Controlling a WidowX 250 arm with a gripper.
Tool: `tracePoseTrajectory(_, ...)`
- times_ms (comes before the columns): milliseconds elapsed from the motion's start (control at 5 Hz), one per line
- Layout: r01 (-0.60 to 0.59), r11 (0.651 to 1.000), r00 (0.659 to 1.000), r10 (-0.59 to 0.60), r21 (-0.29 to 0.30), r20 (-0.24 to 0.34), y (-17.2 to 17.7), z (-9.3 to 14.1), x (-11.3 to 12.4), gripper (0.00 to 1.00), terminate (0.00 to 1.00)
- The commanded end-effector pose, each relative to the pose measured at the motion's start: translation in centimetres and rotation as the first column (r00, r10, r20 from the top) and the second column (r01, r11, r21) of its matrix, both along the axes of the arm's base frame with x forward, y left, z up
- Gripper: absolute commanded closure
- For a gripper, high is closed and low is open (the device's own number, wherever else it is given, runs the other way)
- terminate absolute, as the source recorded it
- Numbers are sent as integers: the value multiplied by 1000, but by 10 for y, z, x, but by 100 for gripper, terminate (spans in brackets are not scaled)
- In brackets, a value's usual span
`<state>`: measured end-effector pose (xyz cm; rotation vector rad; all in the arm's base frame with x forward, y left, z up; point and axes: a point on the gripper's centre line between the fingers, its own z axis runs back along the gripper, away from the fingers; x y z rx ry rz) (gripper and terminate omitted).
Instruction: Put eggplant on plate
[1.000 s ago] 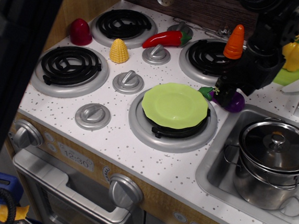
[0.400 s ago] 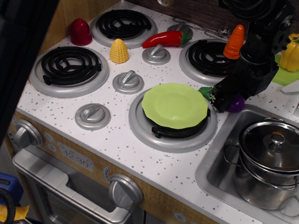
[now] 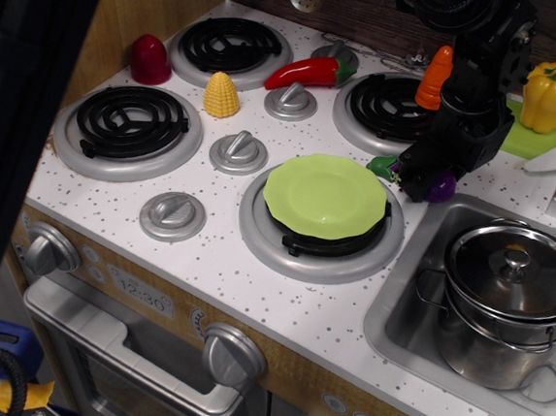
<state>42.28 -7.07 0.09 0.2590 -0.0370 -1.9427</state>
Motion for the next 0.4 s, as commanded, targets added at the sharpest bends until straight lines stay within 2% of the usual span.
tracePoseTrajectory(0,15,998,1000,-14,62,-23,0,26,10,100,0)
tracePoseTrajectory(200,7,992,999,-1,122,-52,1,51,10,100,0)
